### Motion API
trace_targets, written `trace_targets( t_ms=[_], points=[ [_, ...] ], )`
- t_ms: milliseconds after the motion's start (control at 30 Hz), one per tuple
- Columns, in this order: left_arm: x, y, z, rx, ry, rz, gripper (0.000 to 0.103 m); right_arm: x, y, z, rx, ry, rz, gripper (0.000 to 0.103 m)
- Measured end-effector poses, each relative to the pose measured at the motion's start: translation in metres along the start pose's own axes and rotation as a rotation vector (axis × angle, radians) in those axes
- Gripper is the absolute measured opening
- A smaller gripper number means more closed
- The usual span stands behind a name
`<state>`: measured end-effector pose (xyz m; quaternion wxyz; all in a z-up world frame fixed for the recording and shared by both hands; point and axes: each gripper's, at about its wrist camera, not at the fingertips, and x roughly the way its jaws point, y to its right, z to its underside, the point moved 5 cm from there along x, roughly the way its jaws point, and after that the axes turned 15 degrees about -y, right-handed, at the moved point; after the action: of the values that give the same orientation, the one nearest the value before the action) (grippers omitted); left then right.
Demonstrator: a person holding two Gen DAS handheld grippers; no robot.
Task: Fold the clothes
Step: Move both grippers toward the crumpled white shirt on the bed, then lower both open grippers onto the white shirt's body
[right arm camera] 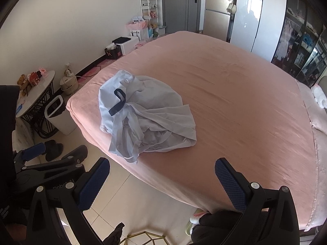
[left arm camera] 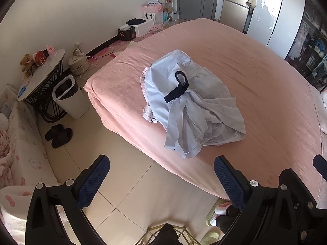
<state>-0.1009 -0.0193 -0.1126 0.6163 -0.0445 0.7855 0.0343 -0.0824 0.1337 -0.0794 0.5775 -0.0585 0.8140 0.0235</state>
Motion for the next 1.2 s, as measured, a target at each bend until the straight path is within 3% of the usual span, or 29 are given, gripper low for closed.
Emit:
trace_targets(
  t_ms=[833,967,1133,1200],
  points=[
    [0.071,0.018,-0.034,0.002,-0.082,0.014,0.103,0.078,0.018,-0.028,0.003,-0.106,-0.079,0.103],
    [0.084,0.019,-0.039,-0.004,-0.080,0.041,0.103,0.093,0.021,-0.035,-0.011,-0.101,-0.077,0.103],
    [0.104,0.021,-0.043,-0.002,-0.086,0.069,0.103,0.112,0.017,-0.041,-0.044,-0.068,-0.166,0.103],
    [0.109,0.021,-0.044,0.000,-0.080,0.083,0.103,0.121,0.015,-0.041,-0.071,-0.060,-0.161,0.103]
  ],
)
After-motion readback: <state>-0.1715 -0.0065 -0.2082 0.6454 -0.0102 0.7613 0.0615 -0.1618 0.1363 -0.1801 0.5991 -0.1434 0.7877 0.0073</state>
